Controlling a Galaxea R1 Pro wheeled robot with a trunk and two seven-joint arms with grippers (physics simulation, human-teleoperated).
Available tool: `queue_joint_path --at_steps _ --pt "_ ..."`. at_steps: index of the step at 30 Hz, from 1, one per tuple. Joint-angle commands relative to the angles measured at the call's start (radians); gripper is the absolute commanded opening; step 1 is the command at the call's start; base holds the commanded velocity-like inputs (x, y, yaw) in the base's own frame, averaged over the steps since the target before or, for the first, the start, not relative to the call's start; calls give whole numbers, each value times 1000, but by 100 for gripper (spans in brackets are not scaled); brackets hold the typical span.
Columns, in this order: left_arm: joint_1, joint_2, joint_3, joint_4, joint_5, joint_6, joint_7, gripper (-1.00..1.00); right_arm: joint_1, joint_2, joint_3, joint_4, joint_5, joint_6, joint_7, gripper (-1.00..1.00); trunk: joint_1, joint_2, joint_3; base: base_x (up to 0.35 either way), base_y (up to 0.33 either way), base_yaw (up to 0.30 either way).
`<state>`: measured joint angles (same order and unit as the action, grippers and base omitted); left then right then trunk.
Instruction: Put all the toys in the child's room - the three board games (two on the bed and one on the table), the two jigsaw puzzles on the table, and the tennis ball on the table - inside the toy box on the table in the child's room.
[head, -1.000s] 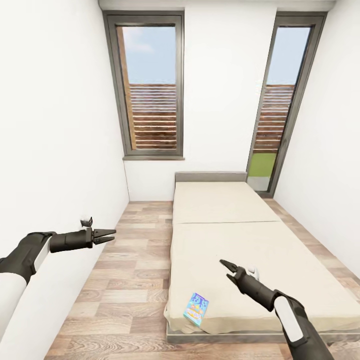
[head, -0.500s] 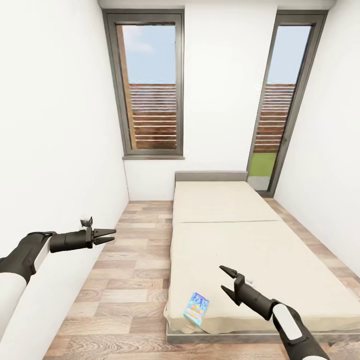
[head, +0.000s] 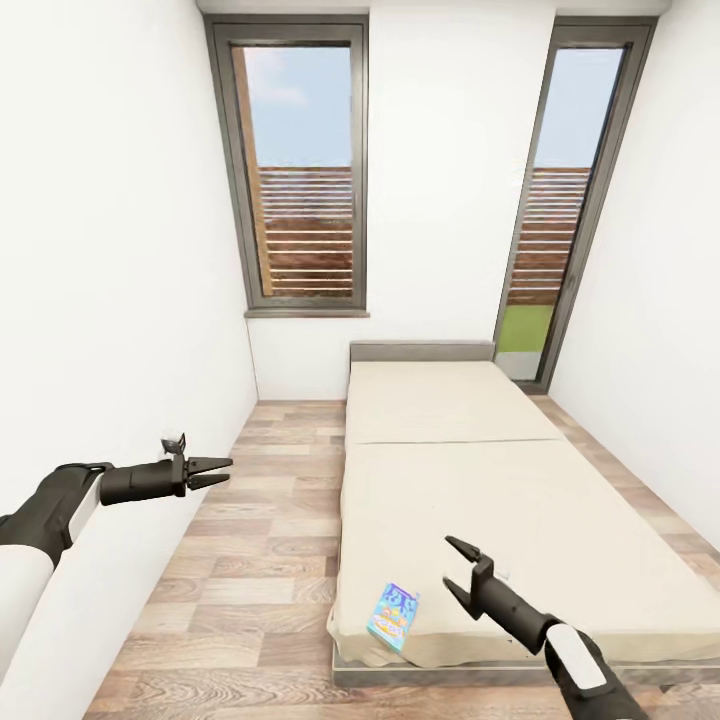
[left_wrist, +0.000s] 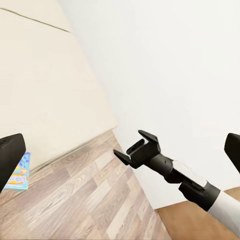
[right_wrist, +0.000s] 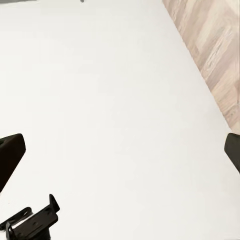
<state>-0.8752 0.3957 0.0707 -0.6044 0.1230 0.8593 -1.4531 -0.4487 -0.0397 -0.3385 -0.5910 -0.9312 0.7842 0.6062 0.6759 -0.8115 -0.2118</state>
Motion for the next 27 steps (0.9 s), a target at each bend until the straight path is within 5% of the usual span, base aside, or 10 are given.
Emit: queue_joint_path --at_steps 1,9,24,27 --pt "-1 0 0 0 1 11 -3 100 -1 0 -9 41 -4 6 2 100 4 -8 -5 0 0 0" --pt "-1 2 0 0 3 11 -4 100 -1 4 -17 160 -10 -43 3 100 35 -64 -30 0 0 0" --pt "-1 2 0 0 2 10 -2 100 -1 8 -5 170 5 -58 -7 100 92 -169 -77 0 0 0" --pt "-1 2 0 0 1 9 -1 100 -2 6 23 166 7 -59 -8 100 104 -190 -86 0 0 0"
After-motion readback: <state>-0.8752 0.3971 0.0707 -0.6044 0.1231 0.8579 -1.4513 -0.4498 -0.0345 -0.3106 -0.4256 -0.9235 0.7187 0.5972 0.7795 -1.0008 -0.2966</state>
